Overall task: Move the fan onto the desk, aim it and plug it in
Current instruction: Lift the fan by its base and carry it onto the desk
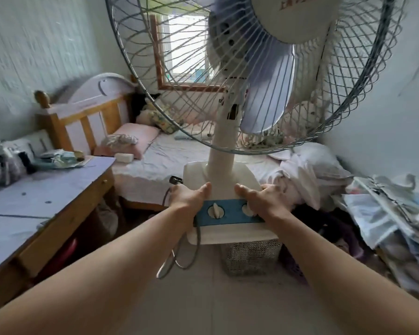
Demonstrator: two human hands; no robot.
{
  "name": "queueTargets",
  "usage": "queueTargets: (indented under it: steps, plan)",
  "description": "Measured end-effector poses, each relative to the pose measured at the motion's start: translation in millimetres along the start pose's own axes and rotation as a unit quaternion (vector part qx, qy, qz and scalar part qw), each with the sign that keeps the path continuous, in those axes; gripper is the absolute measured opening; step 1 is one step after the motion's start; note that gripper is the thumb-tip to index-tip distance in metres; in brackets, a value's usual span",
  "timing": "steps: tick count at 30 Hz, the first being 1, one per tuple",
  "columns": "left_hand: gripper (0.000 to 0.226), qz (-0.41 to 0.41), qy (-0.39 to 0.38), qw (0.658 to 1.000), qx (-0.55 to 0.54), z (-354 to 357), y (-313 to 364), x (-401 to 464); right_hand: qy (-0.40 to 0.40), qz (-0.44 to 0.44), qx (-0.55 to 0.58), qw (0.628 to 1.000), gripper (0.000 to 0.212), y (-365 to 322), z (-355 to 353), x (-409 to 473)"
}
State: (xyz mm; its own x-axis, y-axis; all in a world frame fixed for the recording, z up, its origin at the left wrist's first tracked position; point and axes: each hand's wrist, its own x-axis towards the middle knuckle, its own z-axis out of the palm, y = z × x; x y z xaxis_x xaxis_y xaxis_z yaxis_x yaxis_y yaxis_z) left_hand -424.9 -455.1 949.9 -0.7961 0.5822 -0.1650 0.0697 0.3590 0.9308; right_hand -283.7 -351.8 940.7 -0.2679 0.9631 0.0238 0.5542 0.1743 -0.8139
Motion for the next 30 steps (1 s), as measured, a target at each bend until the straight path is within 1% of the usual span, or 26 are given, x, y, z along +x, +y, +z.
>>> queueTargets:
  steps: [4,6,9,11,13,15,19,24,28,30]
  plan:
    - [0.078,-0.021,0.033,0.999,-0.013,-56.2,-15.2,29.1,-0.048,-0.032,0.008,0.998,0.062,-38.9,57.6,2.8]
    - [0.079,-0.028,0.057,0.998,-0.019,-81.2,-22.9,41.7,-0.071,-0.046,0.001,0.996,0.061,-57.9,84.0,4.4]
    - [0.072,-0.047,0.097,0.994,-0.015,-118.6,-31.7,60.4,-0.111,-0.066,-0.002,0.992,0.060,-87.0,127.8,11.1]
    - [0.066,-0.064,0.148,0.986,-0.046,-144.6,-40.7,83.3,-0.157,-0.083,-0.004,0.984,0.055,-113.1,165.5,21.9]
    - [0.060,-0.068,0.158,0.983,-0.062,-155.6,-41.4,92.7,-0.165,-0.098,-0.007,0.981,0.052,-124.0,179.5,27.5]
    - [0.059,-0.076,0.192,0.977,-0.056,-171.6,-45.8,107.1,-0.194,-0.108,-0.016,0.975,0.056,-141.3,204.1,34.6]
    - [0.066,-0.102,0.264,0.956,-0.077,-206.2,-51.5,145.0,-0.243,-0.126,-0.003,0.962,0.061,-179.9,261.9,57.0]
    - [0.074,-0.129,0.333,0.933,-0.028,-249.3,-66.0,180.6,-0.303,-0.162,-0.020,0.939,0.068,-221.0,334.6,69.7]
    - [0.078,-0.159,0.364,0.917,-0.038,-289.6,-84.3,210.2,-0.333,-0.179,-0.027,0.925,0.073,-250.6,393.6,71.2]
    - [0.075,-0.158,0.376,0.911,-0.057,-311.8,-94.5,226.9,-0.342,-0.191,-0.024,0.920,0.073,-267.2,423.5,70.6]
